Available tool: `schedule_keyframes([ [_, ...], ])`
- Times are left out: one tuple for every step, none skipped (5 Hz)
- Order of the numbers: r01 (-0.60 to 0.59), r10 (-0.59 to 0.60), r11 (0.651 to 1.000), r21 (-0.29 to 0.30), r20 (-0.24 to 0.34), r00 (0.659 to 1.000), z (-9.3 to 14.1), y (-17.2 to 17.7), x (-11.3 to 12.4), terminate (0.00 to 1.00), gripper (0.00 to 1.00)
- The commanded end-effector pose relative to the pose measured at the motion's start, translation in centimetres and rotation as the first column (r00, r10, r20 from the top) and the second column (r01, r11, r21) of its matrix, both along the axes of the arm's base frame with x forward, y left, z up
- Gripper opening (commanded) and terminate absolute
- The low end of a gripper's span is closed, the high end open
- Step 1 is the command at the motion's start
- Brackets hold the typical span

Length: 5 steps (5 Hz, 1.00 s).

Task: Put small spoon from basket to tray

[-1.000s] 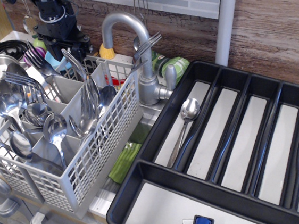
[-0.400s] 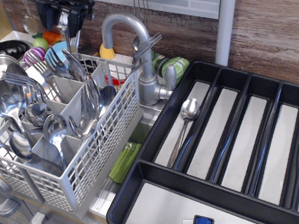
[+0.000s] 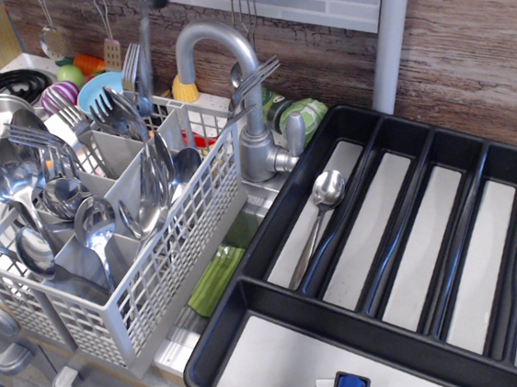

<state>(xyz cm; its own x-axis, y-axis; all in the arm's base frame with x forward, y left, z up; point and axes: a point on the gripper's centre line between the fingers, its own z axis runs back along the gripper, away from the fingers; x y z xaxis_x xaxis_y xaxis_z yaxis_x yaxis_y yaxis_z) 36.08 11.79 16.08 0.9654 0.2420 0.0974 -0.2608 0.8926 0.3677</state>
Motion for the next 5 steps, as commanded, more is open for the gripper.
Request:
schedule_keyframes([
  [-0.053, 0.051, 0.999, 0.012, 0.127, 0.991, 6.1, -2.7, 0.4, 0.00, 0.00],
  [-0.092, 0.097, 0.995, -0.043, 0.143, 0.985, 5.6, -4.6, 0.8, 0.00, 0.00],
  [-0.092, 0.113, 0.990, -0.111, 0.203, 0.973, 3.8, -5.9, 0.7, 0.00, 0.00],
  [-0.126, 0.152, 0.982, -0.139, 0.195, 0.969, 2.6, -7.3, 0.6, 0.00, 0.00],
  [-0.119, 0.144, 0.982, -0.149, 0.170, 0.975, -0.5, -7.6, -0.1, 0.00, 0.00],
])
